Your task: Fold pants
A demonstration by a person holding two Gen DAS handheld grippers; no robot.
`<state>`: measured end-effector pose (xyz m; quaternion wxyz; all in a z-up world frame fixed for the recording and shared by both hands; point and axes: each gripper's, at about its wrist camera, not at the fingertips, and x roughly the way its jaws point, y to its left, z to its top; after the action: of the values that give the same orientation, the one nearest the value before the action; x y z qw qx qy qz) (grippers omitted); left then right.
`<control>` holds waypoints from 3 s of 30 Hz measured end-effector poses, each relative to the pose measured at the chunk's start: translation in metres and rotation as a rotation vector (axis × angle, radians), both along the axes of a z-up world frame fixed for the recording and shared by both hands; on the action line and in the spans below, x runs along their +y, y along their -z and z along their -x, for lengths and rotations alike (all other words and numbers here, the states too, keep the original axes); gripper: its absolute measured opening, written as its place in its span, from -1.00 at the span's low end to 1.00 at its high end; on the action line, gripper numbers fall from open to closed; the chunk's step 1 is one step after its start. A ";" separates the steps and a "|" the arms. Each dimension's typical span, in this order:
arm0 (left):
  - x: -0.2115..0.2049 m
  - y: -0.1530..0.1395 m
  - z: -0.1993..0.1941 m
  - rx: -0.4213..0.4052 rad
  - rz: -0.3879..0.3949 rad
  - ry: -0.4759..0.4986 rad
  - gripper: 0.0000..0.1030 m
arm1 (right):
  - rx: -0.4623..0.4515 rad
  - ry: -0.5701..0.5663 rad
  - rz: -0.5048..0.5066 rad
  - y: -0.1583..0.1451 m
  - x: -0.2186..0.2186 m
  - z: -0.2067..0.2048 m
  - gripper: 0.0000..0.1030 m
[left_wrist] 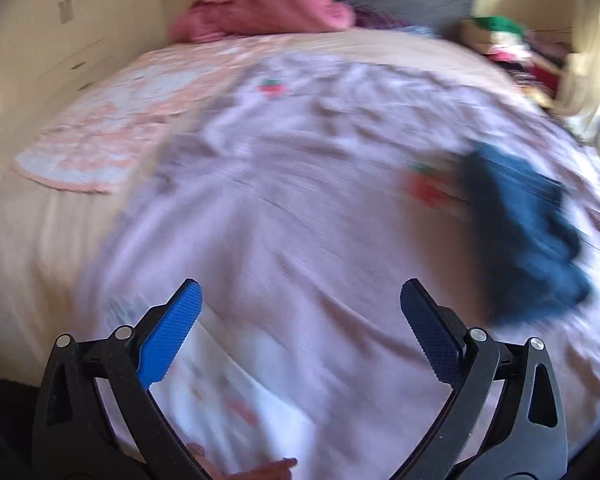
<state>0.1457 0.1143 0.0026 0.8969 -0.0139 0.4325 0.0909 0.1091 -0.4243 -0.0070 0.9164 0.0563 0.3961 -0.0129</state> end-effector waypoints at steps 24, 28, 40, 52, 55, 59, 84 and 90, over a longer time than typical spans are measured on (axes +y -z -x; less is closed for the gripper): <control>0.085 0.067 -0.096 0.014 0.014 -0.126 0.84 | 0.122 0.237 0.017 0.082 -0.147 -0.120 0.92; 0.085 0.068 -0.098 0.015 0.016 -0.125 0.84 | 0.122 0.237 0.017 0.082 -0.148 -0.121 0.92; 0.085 0.068 -0.098 0.015 0.017 -0.125 0.84 | 0.122 0.238 0.019 0.082 -0.147 -0.120 0.92; 0.086 0.068 -0.098 0.015 0.016 -0.125 0.84 | 0.122 0.238 0.018 0.082 -0.146 -0.120 0.92; 0.085 0.068 -0.098 0.015 0.017 -0.125 0.84 | 0.122 0.238 0.018 0.082 -0.146 -0.120 0.92; 0.086 0.068 -0.098 0.015 0.017 -0.125 0.84 | 0.122 0.238 0.018 0.082 -0.147 -0.120 0.92; 0.084 0.069 -0.098 0.009 0.012 -0.124 0.84 | 0.124 0.238 0.024 0.080 -0.143 -0.119 0.92; 0.086 0.068 -0.099 0.009 0.025 -0.123 0.84 | 0.121 0.237 0.020 0.079 -0.141 -0.118 0.92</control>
<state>0.2446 0.2001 -0.0655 0.8875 -0.0510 0.4359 0.1406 0.2269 -0.5655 -0.0864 0.8833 0.0929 0.4413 -0.1284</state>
